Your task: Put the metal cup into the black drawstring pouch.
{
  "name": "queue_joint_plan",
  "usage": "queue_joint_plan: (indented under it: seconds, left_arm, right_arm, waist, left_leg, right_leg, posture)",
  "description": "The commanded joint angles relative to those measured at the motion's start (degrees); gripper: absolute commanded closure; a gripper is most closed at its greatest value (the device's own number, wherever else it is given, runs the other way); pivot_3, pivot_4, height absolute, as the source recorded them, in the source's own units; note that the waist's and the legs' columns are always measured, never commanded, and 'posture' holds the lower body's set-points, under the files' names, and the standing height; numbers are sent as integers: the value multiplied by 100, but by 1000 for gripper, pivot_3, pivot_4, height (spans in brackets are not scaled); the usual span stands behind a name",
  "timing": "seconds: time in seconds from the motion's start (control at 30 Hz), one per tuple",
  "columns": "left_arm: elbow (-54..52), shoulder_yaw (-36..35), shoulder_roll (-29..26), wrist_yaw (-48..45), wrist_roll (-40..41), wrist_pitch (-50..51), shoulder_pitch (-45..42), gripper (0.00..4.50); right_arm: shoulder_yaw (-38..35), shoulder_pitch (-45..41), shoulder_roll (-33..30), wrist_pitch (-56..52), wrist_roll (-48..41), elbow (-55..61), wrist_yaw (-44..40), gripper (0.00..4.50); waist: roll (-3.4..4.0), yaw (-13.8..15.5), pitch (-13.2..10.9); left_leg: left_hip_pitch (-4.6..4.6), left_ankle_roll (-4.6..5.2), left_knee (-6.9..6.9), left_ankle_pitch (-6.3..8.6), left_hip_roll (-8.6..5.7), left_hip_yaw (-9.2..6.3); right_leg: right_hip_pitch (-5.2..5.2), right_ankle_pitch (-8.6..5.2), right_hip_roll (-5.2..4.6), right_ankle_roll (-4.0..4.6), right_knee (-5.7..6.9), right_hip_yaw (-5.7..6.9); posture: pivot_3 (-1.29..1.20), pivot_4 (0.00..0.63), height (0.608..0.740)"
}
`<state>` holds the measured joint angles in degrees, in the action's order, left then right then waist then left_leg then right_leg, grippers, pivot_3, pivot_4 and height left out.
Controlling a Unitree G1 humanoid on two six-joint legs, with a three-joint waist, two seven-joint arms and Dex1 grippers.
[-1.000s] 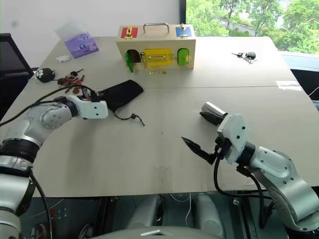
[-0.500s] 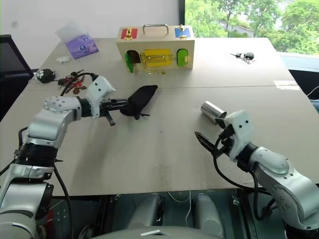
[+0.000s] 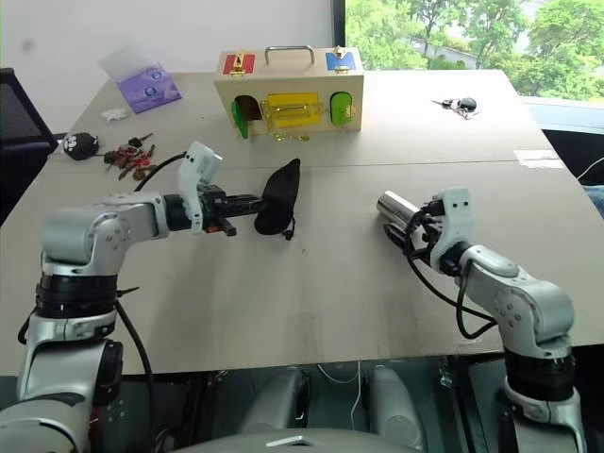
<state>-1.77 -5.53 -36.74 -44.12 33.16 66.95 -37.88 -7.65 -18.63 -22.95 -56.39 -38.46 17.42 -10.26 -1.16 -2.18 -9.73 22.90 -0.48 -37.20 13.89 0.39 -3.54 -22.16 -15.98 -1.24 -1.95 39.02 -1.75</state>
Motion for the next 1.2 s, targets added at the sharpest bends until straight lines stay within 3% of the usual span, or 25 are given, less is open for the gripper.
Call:
queue_joint_plan:
  seconds: [0.03, 0.13, 0.2, 0.3, 0.33, 0.5, 0.7, 0.8, 1.0, 1.2]
  left_arm:
    - [-201, -270, 138, 194, 298, 329, -212, 4500]
    - [-121, -254, 262, 306, 357, 442, -283, 4500]
    - [-37, -254, 340, 387, 375, 494, -348, 4500]
    - [188, -257, 482, 492, 398, 569, -514, 4500]
    - [273, -262, 543, 529, 408, 594, -579, 4500]
    - [675, -183, 704, 595, 335, 496, -824, 4500]
    - [1197, 51, 858, 530, 207, 371, -1097, 4500]
    - [1422, 278, 994, 475, 109, 319, -1278, 4500]
    - [1631, 586, 1110, 334, -78, 48, -1420, 4500]
    - [1509, 816, 1055, 73, -150, 24, -1410, 4500]
  right_arm:
    - [181, -137, 62, 534, 299, -144, -277, 1888]
    - [259, -127, 184, 846, 370, -235, -500, 2284]
    - [196, -90, 297, 914, 340, -262, -549, 2890]
    - [142, 35, 290, 1052, 326, 1, -727, 4343]
    - [87, 90, 276, 1020, 256, 130, -756, 4430]
    - [93, 382, 149, 976, 202, 644, -875, 4430]
    - [76, 716, 132, 619, -485, 1662, -957, 4430]
    - [515, 789, 201, 458, -783, 2066, -1067, 4430]
    - [1397, 451, 395, 710, -105, 1386, -1067, 4430]
    - [1655, 43, 625, 1067, 444, 556, -1105, 4430]
  waist:
    - [0, 0, 0]
    - [0, -1, 0]
    - [0, 0, 0]
    - [0, 8, 0]
    - [0, 9, 0]
    - [1, 10, -1]
    - [2, -8, -2]
    - [2, -1, -2]
    - [3, -10, -2]
    - [4, -5, -3]
  left_leg:
    - [0, 0, 0, 0, 0, 0]
    - [0, 0, 3, 0, 0, -1]
    - [0, 0, 3, 0, 1, -1]
    - [0, -1, 3, 0, 1, -3]
    - [1, -1, 3, 0, 0, -3]
    - [1, -1, 4, 0, 0, -6]
    - [0, -1, 5, 0, -1, -9]
    - [0, -1, 5, 0, -2, -15]
    - [-1, -1, 3, 0, -4, -13]
    - [2, -2, 6, -1, -5, -12]
  right_leg:
    - [0, 0, 0, 0, 0, 0]
    - [-1, 0, 0, 0, -2, 0]
    - [-2, 0, -1, 0, -2, -2]
    - [-2, 0, -1, 0, -2, -3]
    - [-2, 0, -2, 0, -3, -2]
    - [-3, 0, -4, 0, -3, -4]
    - [-4, 0, -2, 0, -2, -5]
    - [-4, 0, -2, 0, -3, -6]
    - [-5, 0, 0, 0, -2, -9]
    - [-7, 0, 0, 0, -5, -6]
  posture:
    - [0, 150, 740]
    - [0, 150, 740]
    - [0, 150, 740]
    - [0, 150, 740]
    - [0, 150, 740]
    - [0, 150, 740]
    - [0, 150, 740]
    - [0, 150, 740]
    - [0, 150, 740]
    - [0, 150, 740]
